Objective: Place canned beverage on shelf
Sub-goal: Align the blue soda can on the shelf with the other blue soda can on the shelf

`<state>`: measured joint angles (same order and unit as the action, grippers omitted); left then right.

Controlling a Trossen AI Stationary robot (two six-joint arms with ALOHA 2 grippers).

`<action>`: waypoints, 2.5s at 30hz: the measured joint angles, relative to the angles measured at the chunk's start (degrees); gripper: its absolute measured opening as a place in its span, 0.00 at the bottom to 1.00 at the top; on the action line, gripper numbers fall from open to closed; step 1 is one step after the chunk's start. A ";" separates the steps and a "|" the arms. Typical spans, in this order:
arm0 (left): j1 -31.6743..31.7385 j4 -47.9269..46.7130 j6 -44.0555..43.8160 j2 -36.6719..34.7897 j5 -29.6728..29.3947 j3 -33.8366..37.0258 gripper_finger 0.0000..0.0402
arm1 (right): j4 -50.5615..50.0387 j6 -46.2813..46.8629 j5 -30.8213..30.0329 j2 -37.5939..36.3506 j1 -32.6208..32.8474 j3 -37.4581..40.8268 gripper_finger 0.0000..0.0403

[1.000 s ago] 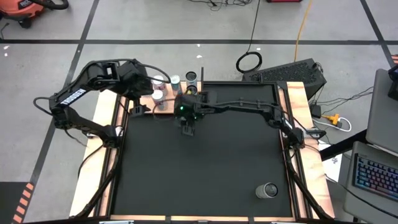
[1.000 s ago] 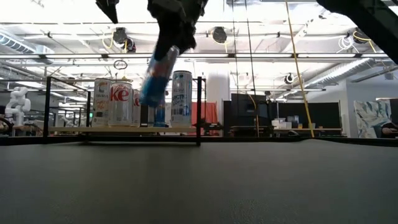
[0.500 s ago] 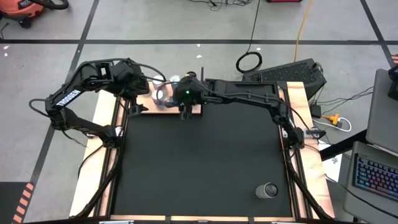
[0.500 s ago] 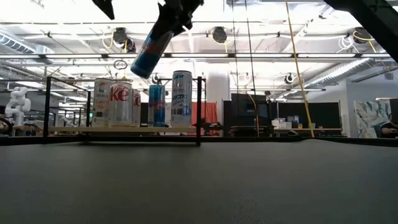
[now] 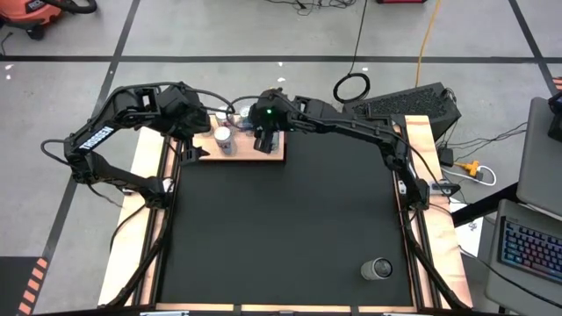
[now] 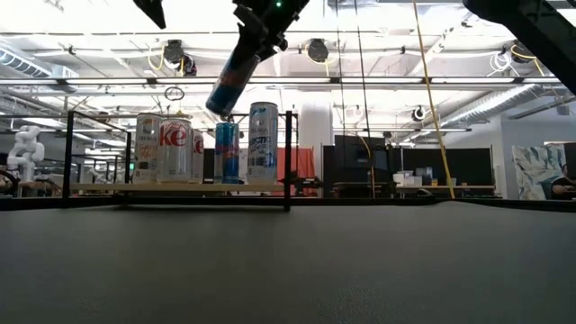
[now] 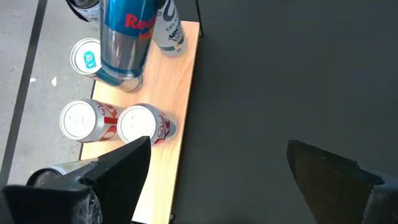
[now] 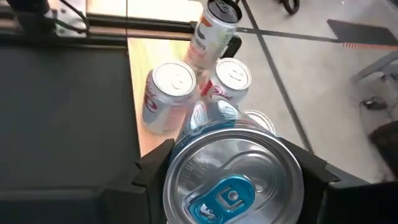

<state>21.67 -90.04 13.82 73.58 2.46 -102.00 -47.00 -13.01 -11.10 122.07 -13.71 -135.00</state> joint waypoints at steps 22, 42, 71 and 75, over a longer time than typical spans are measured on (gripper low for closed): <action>0.00 0.00 0.06 0.02 0.02 0.00 0.93 | -3.63 0.37 2.37 5.40 0.28 0.07 0.50; 0.00 0.02 0.02 0.02 0.03 0.00 0.93 | -1.20 -1.22 3.65 7.40 0.28 0.00 0.50; 0.00 0.02 0.11 0.02 0.04 0.00 0.93 | -3.06 -1.34 7.47 8.50 -0.63 0.00 0.52; 0.00 0.02 0.11 0.02 0.04 0.00 0.93 | -1.08 -1.30 11.25 8.50 -1.30 0.00 0.55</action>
<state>21.67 -90.02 13.94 73.60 2.50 -102.00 -48.08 -14.31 0.15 130.56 -15.01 -135.00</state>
